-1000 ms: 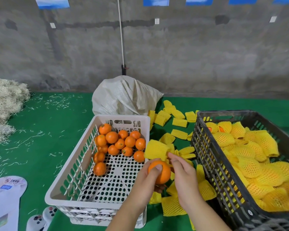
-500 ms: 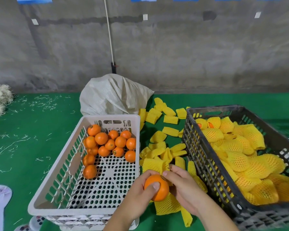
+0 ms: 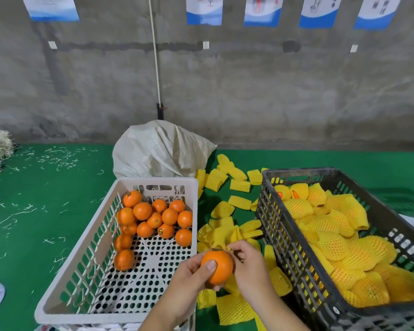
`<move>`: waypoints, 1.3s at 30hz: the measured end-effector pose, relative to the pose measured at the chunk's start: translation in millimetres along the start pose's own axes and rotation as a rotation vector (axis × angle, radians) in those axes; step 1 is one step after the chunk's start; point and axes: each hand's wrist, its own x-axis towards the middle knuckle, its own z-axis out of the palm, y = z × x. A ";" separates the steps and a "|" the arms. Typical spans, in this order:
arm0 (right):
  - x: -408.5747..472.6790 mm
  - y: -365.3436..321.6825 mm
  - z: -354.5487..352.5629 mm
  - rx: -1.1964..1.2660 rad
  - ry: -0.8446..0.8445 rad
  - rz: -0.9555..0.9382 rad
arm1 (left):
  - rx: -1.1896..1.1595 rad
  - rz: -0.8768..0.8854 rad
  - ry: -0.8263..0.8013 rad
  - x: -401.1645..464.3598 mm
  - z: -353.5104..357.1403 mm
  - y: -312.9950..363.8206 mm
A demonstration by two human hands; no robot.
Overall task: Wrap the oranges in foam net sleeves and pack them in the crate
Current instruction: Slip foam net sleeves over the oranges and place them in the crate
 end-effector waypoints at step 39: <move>-31.8 -15.6 8.1 -0.070 -0.012 -0.375 | -0.044 0.231 0.246 -3.2 -0.5 -14.3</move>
